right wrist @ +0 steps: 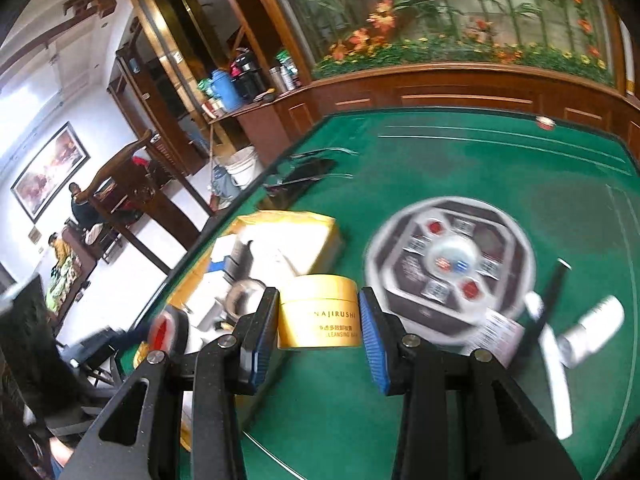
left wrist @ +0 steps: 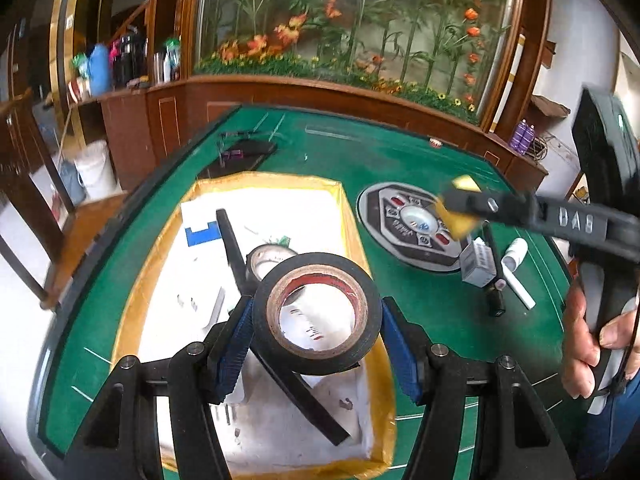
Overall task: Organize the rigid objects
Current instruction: 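Open the left gripper to drop the tape roll while the right gripper releases the jar into the tray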
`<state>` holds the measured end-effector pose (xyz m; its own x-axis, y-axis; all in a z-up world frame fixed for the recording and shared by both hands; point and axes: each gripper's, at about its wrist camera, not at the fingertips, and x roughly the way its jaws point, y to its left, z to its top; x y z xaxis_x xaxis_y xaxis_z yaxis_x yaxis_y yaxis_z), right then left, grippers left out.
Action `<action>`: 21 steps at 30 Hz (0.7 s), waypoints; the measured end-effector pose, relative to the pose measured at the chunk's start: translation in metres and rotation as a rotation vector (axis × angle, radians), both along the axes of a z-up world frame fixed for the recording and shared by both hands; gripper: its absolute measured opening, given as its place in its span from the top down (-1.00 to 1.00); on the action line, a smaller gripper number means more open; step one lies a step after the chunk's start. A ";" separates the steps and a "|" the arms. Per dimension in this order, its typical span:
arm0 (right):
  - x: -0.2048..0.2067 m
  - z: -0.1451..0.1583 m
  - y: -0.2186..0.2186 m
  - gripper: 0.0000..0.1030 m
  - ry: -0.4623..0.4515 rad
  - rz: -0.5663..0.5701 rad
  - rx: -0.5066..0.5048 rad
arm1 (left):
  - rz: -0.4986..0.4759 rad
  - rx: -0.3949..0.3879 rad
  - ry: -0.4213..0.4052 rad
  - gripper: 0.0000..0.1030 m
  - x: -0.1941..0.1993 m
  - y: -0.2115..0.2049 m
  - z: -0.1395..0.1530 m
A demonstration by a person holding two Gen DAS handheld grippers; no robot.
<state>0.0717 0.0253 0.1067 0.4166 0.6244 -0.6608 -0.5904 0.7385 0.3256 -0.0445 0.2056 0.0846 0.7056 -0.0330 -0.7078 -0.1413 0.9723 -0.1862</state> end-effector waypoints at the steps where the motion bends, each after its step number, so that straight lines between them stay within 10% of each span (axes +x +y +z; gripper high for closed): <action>1: 0.004 0.000 0.012 0.24 0.004 0.008 -0.001 | -0.001 -0.010 0.009 -0.28 0.002 0.002 -0.004; 21: 0.054 -0.051 0.143 0.24 -0.009 0.038 -0.261 | -0.005 0.014 0.101 -0.28 0.044 -0.004 -0.036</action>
<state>0.1261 0.1680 0.0554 0.4028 0.4487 -0.7978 -0.6210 0.7743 0.1219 -0.0007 0.2014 0.0485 0.6303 -0.0263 -0.7759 -0.1534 0.9755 -0.1577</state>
